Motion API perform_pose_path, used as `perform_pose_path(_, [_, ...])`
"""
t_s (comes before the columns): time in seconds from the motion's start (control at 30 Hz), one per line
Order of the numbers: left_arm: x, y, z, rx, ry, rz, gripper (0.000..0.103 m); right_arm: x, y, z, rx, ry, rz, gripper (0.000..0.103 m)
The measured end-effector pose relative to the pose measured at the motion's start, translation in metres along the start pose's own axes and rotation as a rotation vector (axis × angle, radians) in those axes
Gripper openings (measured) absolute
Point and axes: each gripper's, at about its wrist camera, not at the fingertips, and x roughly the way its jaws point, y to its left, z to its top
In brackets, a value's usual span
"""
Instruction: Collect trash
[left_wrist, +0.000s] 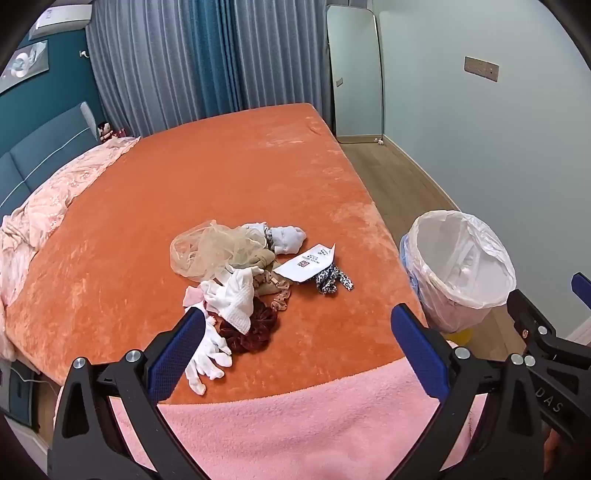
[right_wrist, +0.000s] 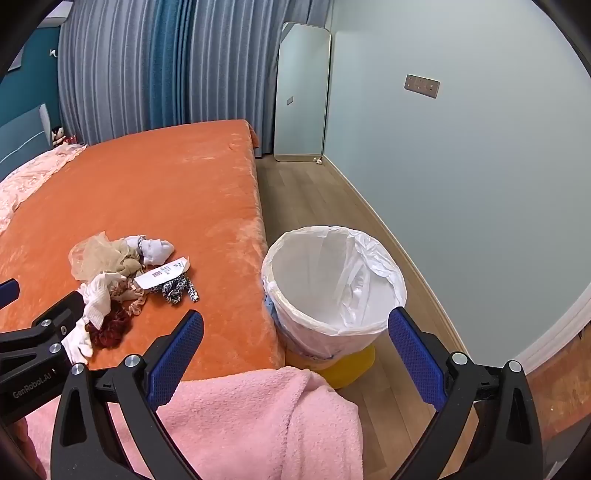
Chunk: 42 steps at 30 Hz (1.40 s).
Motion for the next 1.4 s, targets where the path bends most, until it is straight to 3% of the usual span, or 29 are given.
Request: perform_pose_path(1.4, [-0.003, -0.008, 0.011, -0.002, -0.014, -0.005, 0.096, -0.001, -0.003, 0.004, -0.002, -0.002, -0.002, 0.096])
